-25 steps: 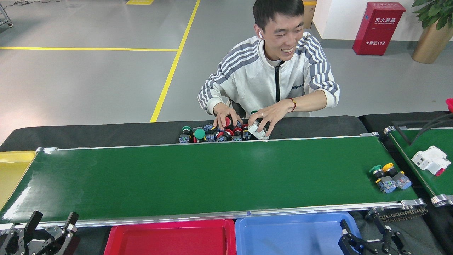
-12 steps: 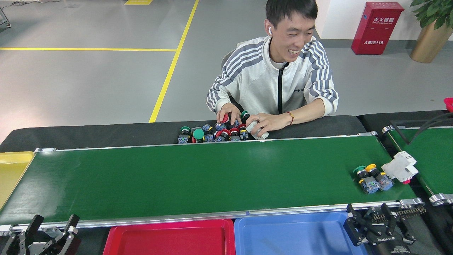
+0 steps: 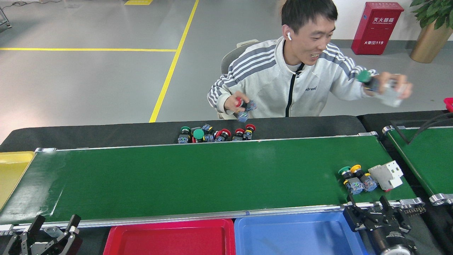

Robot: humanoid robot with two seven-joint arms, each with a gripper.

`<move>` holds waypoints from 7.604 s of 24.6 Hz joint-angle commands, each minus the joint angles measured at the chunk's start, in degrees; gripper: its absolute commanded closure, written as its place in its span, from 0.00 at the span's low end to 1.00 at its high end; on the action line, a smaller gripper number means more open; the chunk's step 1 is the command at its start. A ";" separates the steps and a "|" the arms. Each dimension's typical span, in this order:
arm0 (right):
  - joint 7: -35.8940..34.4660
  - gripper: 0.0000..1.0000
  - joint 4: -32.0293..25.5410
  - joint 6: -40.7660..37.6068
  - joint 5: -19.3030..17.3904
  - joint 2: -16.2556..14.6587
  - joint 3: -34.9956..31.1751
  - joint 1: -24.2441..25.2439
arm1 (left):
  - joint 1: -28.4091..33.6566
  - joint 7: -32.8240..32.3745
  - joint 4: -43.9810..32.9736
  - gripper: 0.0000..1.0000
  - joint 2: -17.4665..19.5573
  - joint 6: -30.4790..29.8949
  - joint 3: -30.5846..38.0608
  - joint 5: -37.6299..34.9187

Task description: Pick switch part from conveyor to tray

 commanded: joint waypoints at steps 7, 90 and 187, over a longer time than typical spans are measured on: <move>0.00 0.01 1.44 -0.41 0.04 1.85 4.15 -4.53 | -0.51 0.18 -0.73 0.00 0.34 0.21 0.08 0.03; 0.70 0.02 2.67 12.51 14.28 18.55 17.16 -12.09 | -2.44 -0.26 -0.73 0.00 0.25 0.03 -2.47 -1.11; 4.92 0.02 -9.99 -23.00 19.56 21.10 29.02 -3.92 | -5.60 -3.43 -0.73 0.00 -3.26 -9.55 -8.45 -9.90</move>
